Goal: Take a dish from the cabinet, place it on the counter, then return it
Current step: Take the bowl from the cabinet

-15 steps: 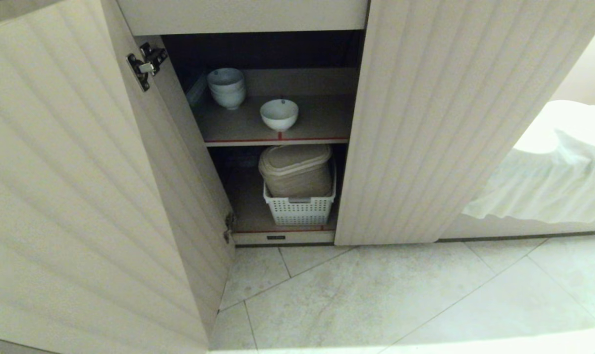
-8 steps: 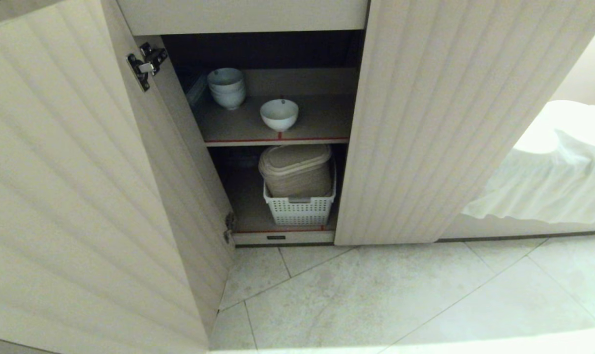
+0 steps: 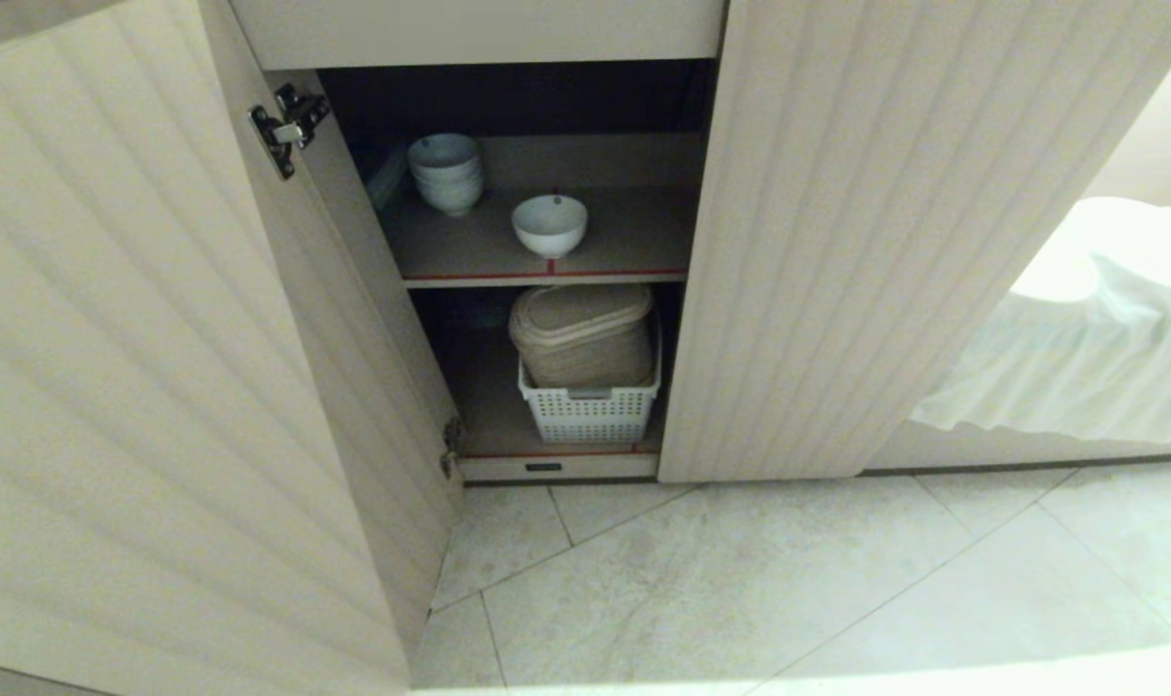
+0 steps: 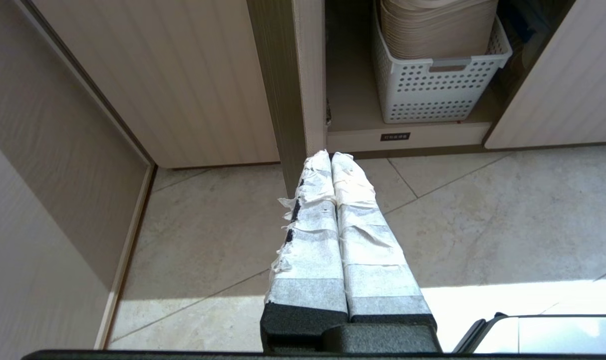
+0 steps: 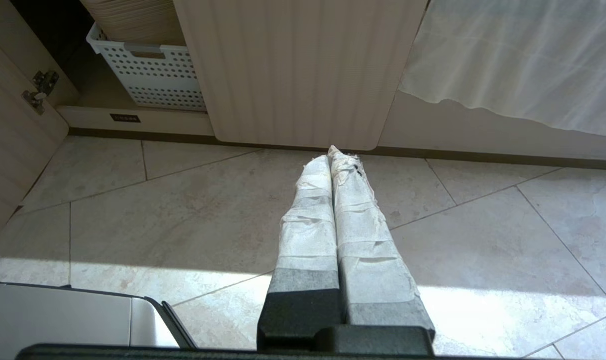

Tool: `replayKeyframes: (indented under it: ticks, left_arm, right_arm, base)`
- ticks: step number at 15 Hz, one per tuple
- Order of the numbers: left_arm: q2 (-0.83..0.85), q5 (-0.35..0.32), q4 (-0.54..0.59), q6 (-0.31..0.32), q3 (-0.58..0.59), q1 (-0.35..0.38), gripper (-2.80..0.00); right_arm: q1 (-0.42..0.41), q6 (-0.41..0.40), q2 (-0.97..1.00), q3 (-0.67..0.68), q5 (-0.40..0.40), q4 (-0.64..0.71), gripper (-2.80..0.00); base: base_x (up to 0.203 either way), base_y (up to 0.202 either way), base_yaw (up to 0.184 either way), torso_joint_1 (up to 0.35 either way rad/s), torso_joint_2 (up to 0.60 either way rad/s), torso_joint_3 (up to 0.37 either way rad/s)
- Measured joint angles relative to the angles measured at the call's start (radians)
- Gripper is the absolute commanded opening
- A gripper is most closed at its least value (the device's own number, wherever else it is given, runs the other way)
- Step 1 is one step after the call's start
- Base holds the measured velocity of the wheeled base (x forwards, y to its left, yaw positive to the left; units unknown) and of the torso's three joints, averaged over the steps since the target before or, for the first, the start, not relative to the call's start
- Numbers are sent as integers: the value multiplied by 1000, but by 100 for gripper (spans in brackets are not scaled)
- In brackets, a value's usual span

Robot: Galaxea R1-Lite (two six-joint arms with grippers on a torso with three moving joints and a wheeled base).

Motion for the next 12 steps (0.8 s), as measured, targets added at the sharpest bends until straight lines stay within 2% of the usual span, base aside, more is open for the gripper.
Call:
replayKeyframes:
  ticks: [5, 12]
  left_arm:
    - [0, 0, 1, 0, 0, -1, -280]
    - [0, 0, 0, 0, 0, 0, -280]
  right_arm:
    - [-1, 0, 0, 0, 1, 0, -280]
    - [0, 0, 0, 0, -1, 0, -280]
  base:
    - [0, -18, -1, 2, 0, -1]
    - [0, -190, 2, 2, 2, 2]
